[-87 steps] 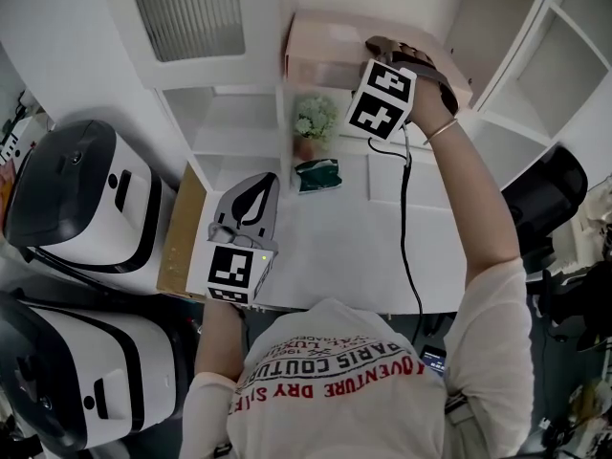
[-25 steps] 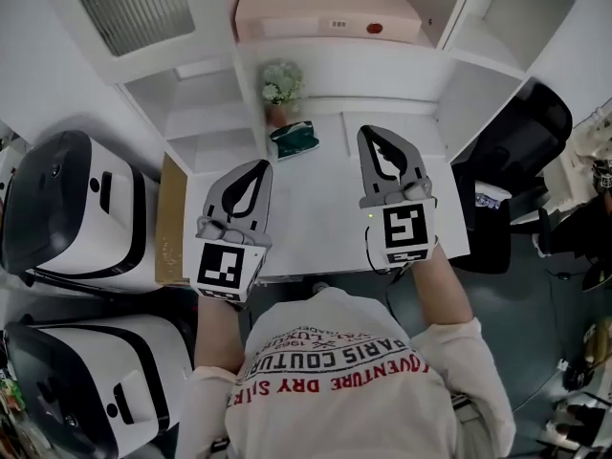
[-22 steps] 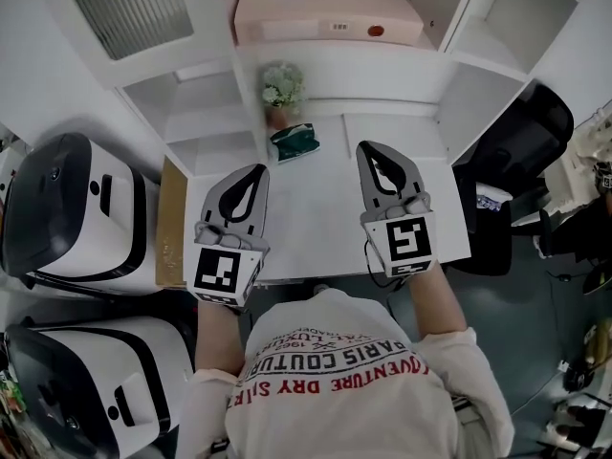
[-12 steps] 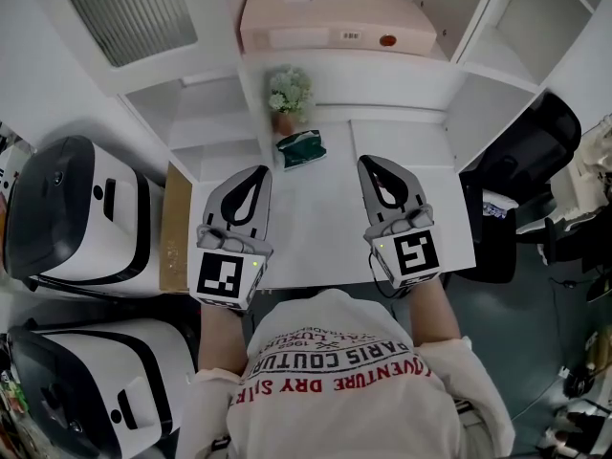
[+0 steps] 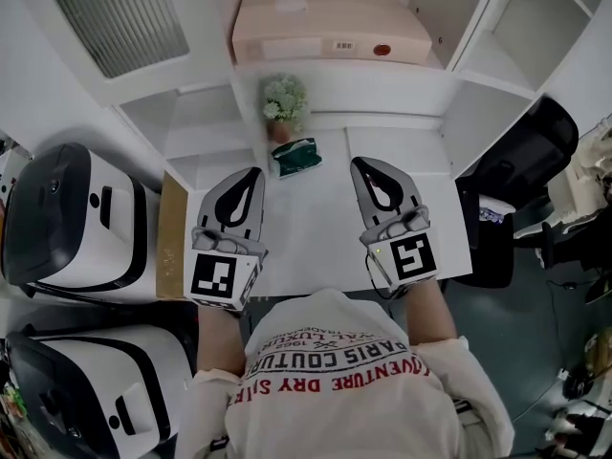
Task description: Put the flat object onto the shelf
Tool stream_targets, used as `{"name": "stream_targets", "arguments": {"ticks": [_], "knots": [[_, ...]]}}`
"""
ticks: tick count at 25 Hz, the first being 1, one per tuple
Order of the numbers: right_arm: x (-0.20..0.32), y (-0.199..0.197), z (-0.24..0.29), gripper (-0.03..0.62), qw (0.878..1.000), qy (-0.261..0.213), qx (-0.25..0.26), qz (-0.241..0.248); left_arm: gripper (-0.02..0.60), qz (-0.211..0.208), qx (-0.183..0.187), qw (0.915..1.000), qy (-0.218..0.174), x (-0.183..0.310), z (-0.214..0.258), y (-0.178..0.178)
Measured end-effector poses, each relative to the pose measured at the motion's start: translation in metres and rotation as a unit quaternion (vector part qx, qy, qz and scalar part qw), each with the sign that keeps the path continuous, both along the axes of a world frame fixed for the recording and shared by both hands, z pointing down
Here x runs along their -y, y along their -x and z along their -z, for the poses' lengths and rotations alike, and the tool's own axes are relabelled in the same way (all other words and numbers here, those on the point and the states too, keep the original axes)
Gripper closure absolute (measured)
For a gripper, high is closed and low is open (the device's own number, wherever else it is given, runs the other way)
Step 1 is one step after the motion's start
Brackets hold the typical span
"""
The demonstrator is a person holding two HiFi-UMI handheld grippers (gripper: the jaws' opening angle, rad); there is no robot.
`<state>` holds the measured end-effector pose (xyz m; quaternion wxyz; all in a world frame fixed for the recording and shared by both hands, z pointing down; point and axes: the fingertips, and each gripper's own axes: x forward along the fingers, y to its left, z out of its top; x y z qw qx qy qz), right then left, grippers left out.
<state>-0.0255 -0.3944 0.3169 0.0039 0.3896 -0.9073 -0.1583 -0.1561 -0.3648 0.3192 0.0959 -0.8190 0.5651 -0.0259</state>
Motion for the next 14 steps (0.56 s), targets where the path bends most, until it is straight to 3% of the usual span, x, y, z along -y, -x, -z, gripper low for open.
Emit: {"name": "stream_targets", "arguments": {"ticks": [11,14], "knots": [[0.004,-0.009,0.009,0.566,1.000,-0.011,0.020,0.006,0.568,0.003,-0.003,1.0000,-0.003,0.005,0.005,-0.006],[0.003,-0.014,0.000,0.566,1.000,-0.006,-0.001,0.007,0.568,0.002,-0.005,1.0000,-0.003,0.005,0.005,-0.008]]}}
